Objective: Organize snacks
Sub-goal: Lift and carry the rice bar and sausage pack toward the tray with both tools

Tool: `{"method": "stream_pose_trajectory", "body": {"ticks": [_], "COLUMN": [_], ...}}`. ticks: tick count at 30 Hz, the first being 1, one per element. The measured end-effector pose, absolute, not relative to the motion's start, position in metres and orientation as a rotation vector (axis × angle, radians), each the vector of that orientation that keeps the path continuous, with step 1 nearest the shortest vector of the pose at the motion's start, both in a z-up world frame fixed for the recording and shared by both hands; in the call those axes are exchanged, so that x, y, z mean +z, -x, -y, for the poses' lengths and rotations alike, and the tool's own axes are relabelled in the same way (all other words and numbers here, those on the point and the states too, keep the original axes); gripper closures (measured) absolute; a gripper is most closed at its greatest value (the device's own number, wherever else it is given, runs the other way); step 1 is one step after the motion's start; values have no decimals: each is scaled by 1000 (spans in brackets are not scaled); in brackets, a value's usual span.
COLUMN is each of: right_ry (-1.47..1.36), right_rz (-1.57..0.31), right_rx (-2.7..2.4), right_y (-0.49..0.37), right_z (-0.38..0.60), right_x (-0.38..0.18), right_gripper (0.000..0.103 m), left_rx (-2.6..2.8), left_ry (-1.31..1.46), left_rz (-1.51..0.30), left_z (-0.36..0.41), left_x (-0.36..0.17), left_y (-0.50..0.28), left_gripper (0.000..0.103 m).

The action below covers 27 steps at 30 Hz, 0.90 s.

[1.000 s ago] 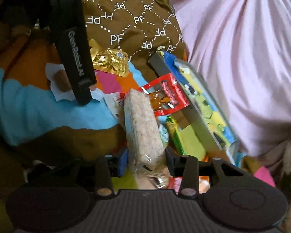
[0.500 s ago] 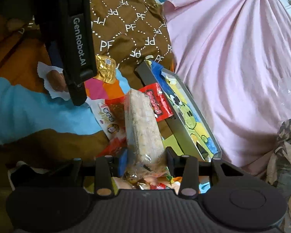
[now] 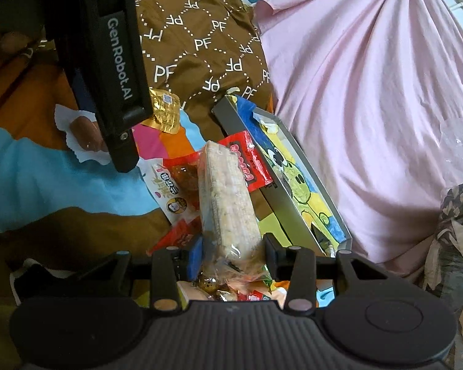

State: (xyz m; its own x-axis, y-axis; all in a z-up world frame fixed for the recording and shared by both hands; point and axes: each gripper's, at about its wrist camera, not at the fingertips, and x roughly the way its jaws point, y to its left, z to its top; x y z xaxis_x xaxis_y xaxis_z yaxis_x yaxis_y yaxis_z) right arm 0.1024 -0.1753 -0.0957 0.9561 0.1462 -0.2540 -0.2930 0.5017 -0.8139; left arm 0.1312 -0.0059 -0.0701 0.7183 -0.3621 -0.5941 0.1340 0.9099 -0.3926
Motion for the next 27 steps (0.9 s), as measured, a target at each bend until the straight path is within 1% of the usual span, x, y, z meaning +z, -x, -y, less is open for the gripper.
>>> {"method": "stream_pose_trajectory", "body": {"ticks": [5, 13, 20, 27], "right_ry": [1005, 939, 861, 696], "right_rz": [-140, -102, -34, -28], "right_rx": [258, 202, 106, 40], "right_y": [-100, -104, -132, -180], "right_z": [177, 183, 193, 207], "right_x": [-94, -81, -62, -41], "right_gripper": [58, 58, 58, 57], "left_rx": [-288, -273, -225, -203], "left_ry": [351, 365, 398, 426], "left_rz": [-686, -534, -457, -412], "left_z": [7, 10, 19, 34], "left_x": [-65, -37, -6, 27], "left_y": [-128, -128, -159, -211], "left_gripper": [42, 42, 42, 42]}}
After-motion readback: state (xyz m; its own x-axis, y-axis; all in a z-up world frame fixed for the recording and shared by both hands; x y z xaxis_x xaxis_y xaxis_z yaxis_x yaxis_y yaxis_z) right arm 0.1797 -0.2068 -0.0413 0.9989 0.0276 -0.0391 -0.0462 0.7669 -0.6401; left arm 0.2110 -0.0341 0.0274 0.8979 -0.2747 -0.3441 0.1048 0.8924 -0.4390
